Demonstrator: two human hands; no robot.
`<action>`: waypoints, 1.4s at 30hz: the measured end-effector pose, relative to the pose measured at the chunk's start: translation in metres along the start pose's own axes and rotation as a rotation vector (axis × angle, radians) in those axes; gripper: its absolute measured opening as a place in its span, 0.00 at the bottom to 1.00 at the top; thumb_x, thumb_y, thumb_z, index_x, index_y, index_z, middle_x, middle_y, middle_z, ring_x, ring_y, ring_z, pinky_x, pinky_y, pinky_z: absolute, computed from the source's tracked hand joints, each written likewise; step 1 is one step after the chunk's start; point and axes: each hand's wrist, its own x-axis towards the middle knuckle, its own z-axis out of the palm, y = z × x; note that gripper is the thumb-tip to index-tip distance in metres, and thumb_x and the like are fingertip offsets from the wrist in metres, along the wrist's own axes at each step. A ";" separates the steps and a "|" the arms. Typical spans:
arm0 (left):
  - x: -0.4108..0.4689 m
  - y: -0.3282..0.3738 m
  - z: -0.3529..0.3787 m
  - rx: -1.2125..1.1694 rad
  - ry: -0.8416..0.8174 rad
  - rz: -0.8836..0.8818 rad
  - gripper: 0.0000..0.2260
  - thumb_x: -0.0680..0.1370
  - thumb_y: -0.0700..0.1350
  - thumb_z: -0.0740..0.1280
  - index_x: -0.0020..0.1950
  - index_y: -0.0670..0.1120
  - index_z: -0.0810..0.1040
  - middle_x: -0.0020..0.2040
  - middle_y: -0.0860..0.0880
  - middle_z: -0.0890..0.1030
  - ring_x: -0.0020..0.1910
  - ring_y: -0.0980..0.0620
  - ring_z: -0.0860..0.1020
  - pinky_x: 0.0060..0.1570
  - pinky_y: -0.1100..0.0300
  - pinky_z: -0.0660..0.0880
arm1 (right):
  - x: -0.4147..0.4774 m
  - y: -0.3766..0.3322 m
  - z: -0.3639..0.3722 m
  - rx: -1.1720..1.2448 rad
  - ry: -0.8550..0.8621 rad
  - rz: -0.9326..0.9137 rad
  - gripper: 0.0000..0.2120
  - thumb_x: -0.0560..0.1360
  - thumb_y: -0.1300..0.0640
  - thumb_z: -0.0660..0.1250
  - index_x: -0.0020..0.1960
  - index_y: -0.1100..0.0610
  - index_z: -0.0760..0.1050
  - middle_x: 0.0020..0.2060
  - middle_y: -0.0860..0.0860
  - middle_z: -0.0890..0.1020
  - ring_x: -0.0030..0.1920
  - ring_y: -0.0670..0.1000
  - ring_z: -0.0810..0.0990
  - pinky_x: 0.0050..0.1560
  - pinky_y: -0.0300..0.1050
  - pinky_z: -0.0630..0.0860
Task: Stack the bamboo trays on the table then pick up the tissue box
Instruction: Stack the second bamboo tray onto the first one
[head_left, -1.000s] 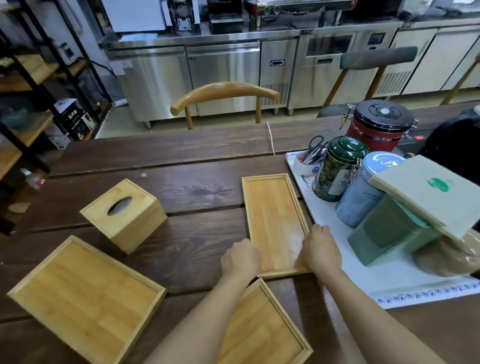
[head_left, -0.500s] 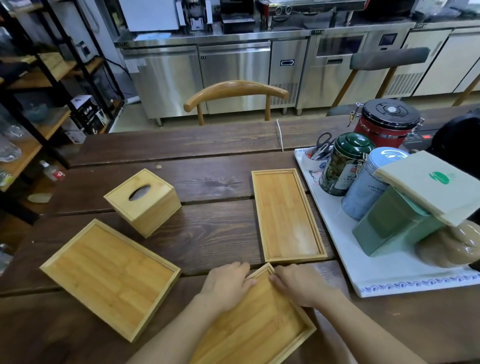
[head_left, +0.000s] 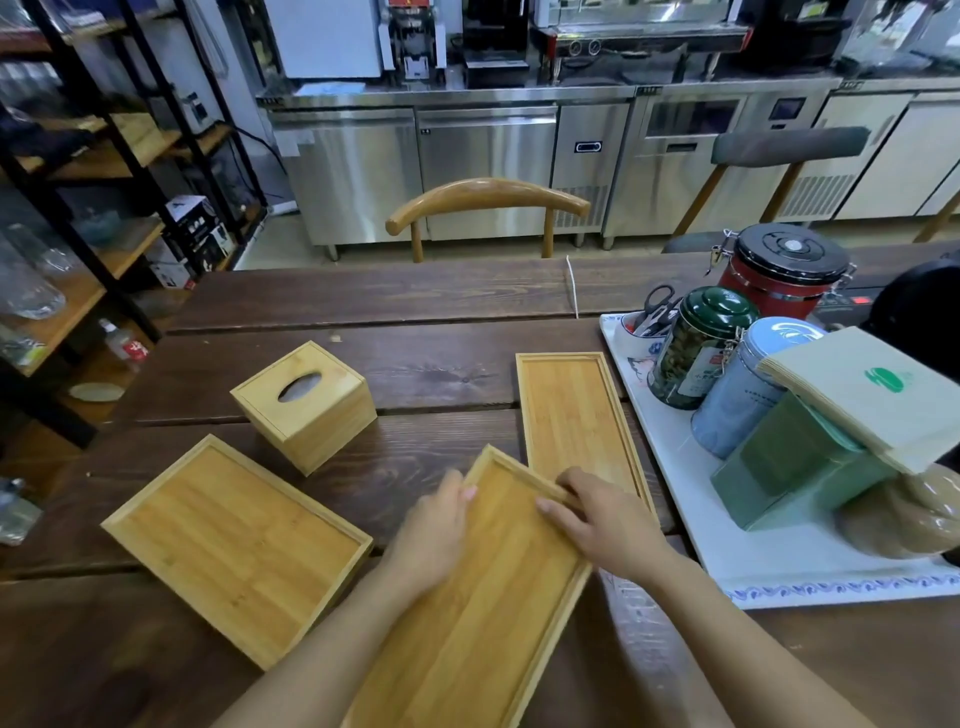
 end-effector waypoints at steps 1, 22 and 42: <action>0.006 0.000 -0.007 -0.044 0.058 -0.037 0.12 0.82 0.52 0.50 0.43 0.48 0.63 0.35 0.50 0.74 0.35 0.48 0.74 0.34 0.52 0.67 | 0.001 -0.001 -0.003 0.127 0.022 0.041 0.20 0.72 0.36 0.57 0.54 0.50 0.70 0.42 0.43 0.77 0.41 0.46 0.77 0.39 0.41 0.75; 0.027 0.050 0.048 -0.798 0.018 -0.128 0.19 0.81 0.42 0.56 0.71 0.58 0.63 0.57 0.64 0.73 0.60 0.60 0.71 0.61 0.61 0.67 | 0.021 0.040 -0.019 0.531 0.332 0.406 0.10 0.78 0.52 0.57 0.49 0.55 0.74 0.40 0.47 0.78 0.43 0.49 0.76 0.39 0.41 0.70; 0.083 0.070 0.085 -0.644 0.057 -0.311 0.24 0.81 0.36 0.51 0.77 0.52 0.56 0.75 0.50 0.65 0.72 0.50 0.65 0.72 0.52 0.63 | 0.072 0.105 -0.009 0.370 0.251 0.511 0.11 0.78 0.57 0.59 0.39 0.60 0.75 0.48 0.58 0.73 0.44 0.52 0.71 0.47 0.44 0.64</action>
